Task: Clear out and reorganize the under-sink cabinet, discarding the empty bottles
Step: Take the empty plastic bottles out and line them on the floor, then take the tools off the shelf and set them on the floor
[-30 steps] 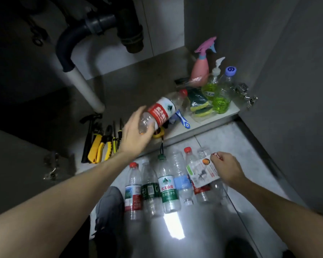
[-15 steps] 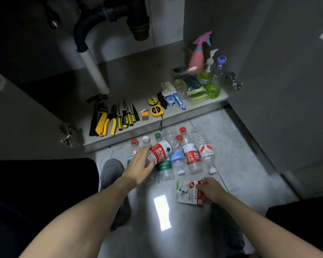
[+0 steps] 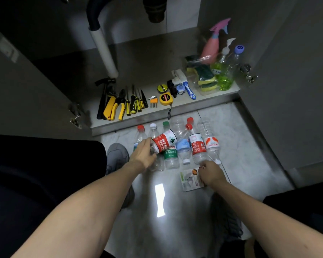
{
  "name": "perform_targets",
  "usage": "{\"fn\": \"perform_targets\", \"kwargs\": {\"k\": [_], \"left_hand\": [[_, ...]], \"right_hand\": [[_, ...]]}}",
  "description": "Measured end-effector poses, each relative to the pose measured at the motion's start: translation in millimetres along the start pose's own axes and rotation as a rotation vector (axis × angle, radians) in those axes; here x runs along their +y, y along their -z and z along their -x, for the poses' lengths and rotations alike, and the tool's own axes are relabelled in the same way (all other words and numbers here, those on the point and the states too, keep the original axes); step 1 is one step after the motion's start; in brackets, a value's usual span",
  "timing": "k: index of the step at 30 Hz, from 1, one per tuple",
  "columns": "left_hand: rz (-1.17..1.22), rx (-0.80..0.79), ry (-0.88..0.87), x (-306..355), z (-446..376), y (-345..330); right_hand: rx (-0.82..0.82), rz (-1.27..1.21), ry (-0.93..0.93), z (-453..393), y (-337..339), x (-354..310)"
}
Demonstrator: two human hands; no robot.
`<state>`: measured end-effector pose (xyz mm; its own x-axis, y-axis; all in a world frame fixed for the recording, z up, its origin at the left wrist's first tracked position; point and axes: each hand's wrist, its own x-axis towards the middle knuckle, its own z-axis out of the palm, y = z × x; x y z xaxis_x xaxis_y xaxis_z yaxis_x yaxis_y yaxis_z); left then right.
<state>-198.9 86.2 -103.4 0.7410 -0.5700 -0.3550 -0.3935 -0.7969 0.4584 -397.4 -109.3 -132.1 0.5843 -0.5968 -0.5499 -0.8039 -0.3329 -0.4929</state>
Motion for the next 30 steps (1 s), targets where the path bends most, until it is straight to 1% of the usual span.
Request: {"fn": "perform_targets", "kwargs": {"k": [3, 8, 12, 15, 17, 19, 21, 24, 27, 30], "left_hand": [[0.017, 0.023, 0.038, -4, 0, 2], [0.06, 0.131, 0.049, -15, -5, 20], [0.077, 0.293, 0.092, -23, -12, 58], [0.082, 0.392, 0.175, -34, -23, 89], [0.089, 0.44, 0.268, -44, -38, 111], [0.071, 0.457, 0.355, -58, -57, 133], [0.053, 0.448, 0.43, -75, -79, 151], [0.053, 0.393, 0.533, -100, -112, 163], [0.092, 0.347, 0.573, -119, -132, 161], [0.112, 0.365, 0.546, -131, -142, 157]], "right_hand": [[0.063, -0.037, 0.055, -5, 2, -13], [0.12, -0.228, 0.161, -25, 7, -63], [0.042, -0.382, 0.219, -49, 7, -125], [-0.017, -0.402, 0.277, -65, 2, -173], [-0.038, -0.321, 0.342, -74, -1, -206], [-0.041, -0.209, 0.438, -84, -7, -239], [-0.032, -0.097, 0.532, -96, -12, -272], [-0.031, 0.028, 0.621, -114, -23, -317], [-0.016, 0.193, 0.726, -130, -36, -350], [0.009, 0.395, 0.812, -144, -46, -367]]}}
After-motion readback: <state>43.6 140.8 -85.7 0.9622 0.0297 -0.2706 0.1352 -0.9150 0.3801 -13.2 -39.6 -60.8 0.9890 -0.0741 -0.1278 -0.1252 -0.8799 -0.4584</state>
